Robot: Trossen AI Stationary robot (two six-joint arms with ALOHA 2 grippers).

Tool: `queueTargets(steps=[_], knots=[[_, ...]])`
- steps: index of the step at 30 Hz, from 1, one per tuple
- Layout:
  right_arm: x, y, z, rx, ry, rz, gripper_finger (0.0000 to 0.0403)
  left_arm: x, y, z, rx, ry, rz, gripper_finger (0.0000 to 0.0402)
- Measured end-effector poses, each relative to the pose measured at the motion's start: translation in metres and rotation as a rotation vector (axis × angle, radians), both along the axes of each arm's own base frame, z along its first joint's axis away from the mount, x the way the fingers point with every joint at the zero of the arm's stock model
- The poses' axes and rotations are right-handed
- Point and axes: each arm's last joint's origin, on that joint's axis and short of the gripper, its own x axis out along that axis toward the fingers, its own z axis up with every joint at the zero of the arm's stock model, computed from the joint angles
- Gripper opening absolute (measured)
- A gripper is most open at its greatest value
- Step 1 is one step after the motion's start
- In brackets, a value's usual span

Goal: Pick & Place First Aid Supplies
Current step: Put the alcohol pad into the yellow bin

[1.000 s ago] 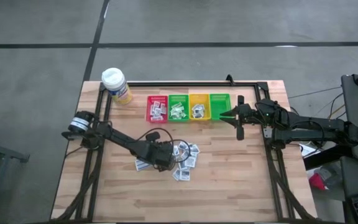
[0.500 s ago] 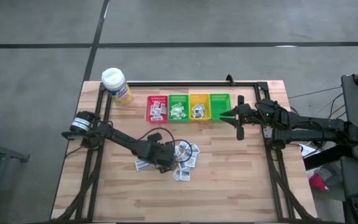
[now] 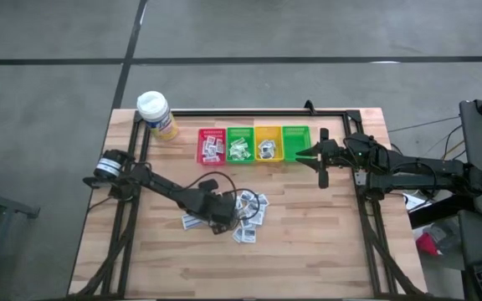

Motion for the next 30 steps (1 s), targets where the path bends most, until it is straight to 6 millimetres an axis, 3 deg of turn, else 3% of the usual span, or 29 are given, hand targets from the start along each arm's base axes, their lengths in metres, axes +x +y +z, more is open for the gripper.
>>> queueTargets(steps=[14, 25, 30], knots=[[0.0000, 0.0000, 0.0000, -0.003, 0.000, 0.000, 0.0078, -0.0003, 0.0011, -0.0004, 0.001, -0.013, 0.047, 0.0052], [0.0000, 0.0001, 0.0000, 0.000, 0.000, 0.000, 0.0091, -0.0005, 0.0013, -0.0015, -0.026, -0.045, 0.141, 0.0135], [0.0000, 0.0001, 0.0000, 0.000, 0.000, 0.001, 0.0093, -0.0031, 0.0021, -0.0048, -0.009, -0.022, 0.107, 0.0149]])
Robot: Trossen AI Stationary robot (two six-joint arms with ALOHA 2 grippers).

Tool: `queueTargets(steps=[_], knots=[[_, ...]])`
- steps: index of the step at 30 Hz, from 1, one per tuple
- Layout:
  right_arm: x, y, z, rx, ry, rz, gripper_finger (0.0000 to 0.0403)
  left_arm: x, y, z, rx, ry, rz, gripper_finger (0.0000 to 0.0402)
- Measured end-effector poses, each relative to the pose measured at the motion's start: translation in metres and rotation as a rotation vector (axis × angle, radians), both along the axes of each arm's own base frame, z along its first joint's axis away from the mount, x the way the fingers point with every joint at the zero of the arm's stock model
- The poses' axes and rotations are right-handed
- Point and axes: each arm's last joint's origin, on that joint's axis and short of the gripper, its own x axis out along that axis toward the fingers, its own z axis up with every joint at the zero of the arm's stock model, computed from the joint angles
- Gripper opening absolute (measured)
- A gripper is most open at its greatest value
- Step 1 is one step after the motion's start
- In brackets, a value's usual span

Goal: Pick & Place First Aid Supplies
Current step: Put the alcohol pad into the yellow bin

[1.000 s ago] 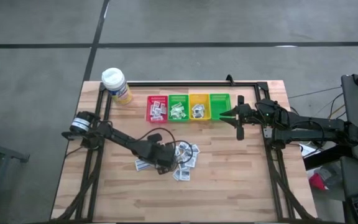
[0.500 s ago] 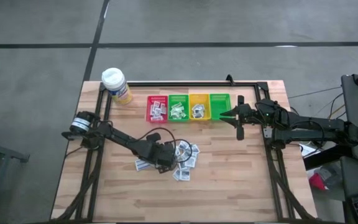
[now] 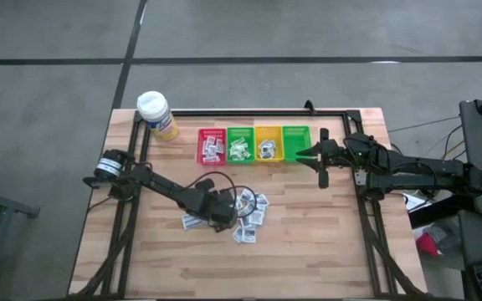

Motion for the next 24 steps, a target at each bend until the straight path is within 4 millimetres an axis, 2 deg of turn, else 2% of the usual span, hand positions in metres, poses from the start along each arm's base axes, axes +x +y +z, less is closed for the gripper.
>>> queueTargets(steps=[12, 24], knots=[[0.0000, 0.0000, 0.0000, 0.006, -0.001, -0.001, 0.0078, -0.0017, 0.0014, -0.0065, 0.020, 0.003, -0.057, 0.0149], [-0.0001, 0.0000, 0.0000, 0.007, -0.001, -0.002, 0.0089, -0.0013, 0.0044, -0.0061, 0.056, -0.003, -0.041, 0.0149]])
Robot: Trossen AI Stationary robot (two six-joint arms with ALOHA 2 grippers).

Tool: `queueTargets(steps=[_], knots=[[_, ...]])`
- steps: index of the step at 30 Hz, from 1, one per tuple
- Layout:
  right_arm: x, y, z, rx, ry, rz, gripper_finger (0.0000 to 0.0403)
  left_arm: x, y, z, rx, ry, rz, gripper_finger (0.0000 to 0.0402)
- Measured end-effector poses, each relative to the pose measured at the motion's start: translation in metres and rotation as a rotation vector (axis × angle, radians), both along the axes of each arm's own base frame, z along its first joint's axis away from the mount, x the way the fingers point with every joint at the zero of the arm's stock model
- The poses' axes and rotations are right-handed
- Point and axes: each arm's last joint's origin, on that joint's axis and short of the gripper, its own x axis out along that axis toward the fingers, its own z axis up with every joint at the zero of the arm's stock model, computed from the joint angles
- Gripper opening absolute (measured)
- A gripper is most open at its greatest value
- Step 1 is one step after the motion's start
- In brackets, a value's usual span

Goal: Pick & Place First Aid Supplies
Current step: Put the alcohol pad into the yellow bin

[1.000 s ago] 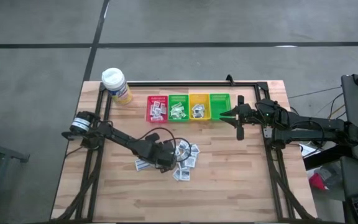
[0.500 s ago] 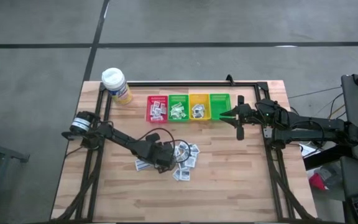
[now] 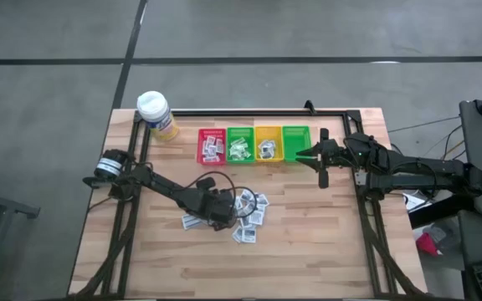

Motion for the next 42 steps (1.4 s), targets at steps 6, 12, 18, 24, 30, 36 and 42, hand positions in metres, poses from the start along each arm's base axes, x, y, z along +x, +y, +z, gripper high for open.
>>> queueTargets(steps=[6, 12, 18, 24, 30, 36, 42], knots=[[0.000, 0.000, 0.000, 0.000, 0.000, -0.001, 0.0082, 0.000, 0.000, -0.001, 0.001, 0.002, -0.002, 0.0149], [0.000, 0.000, 0.000, 0.000, 0.000, 0.000, 0.0077, 0.001, 0.002, -0.005, 0.009, 0.009, 0.005, 0.0149], [0.000, 0.000, 0.000, 0.000, 0.001, -0.001, 0.0086, 0.003, 0.003, -0.009, 0.014, 0.015, 0.008, 0.0149], [0.000, 0.000, 0.000, 0.000, 0.000, 0.000, 0.0088, 0.003, 0.004, -0.009, 0.054, 0.006, 0.013, 0.0149], [0.000, 0.000, 0.000, 0.000, 0.001, -0.001, 0.0078, 0.004, 0.006, -0.010, 0.076, 0.009, 0.007, 0.0144], [0.000, 0.000, 0.000, 0.000, 0.001, -0.001, 0.0073, 0.004, 0.007, -0.011, 0.077, 0.012, 0.011, 0.0121], [0.000, 0.000, 0.000, 0.000, 0.001, 0.000, 0.0078, 0.002, 0.008, -0.014, 0.074, 0.010, 0.022, 0.0082]])
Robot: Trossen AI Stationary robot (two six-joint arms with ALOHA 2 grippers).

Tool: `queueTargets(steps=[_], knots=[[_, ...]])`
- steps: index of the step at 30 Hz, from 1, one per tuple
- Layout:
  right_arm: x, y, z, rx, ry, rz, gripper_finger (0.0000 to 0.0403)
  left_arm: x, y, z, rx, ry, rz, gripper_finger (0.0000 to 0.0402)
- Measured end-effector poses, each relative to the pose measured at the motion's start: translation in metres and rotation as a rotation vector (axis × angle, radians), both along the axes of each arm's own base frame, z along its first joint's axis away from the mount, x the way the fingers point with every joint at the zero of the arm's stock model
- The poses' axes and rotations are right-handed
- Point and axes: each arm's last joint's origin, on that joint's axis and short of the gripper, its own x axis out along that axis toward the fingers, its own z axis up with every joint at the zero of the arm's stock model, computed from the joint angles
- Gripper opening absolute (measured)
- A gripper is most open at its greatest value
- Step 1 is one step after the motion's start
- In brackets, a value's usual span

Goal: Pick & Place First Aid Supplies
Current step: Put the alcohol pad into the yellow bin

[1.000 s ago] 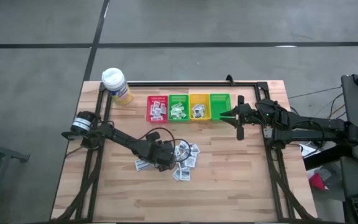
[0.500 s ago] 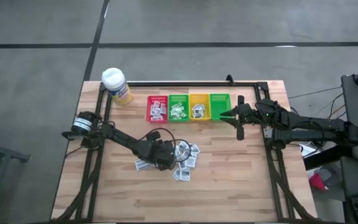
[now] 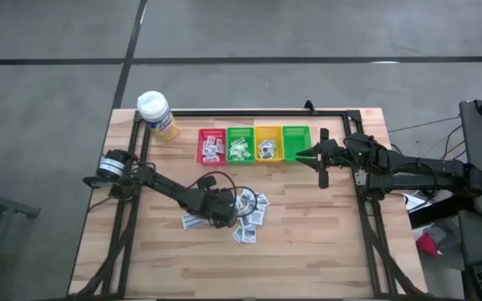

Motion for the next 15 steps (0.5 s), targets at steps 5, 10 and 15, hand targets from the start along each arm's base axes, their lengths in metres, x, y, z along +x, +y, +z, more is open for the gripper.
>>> queueTargets(steps=[5, 10, 15], knots=[[0.000, 0.000, 0.000, 0.000, 0.000, 0.000, 0.0084, 0.001, 0.004, -0.011, 0.001, 0.015, 0.027, 0.0031], [0.000, 0.000, 0.000, 0.000, 0.001, 0.000, 0.0080, 0.003, 0.011, -0.018, 0.001, 0.027, 0.062, 0.0005], [0.000, 0.000, 0.000, 0.021, -0.002, -0.005, 0.0073, 0.005, 0.014, -0.012, -0.005, 0.016, 0.081, 0.0001]])
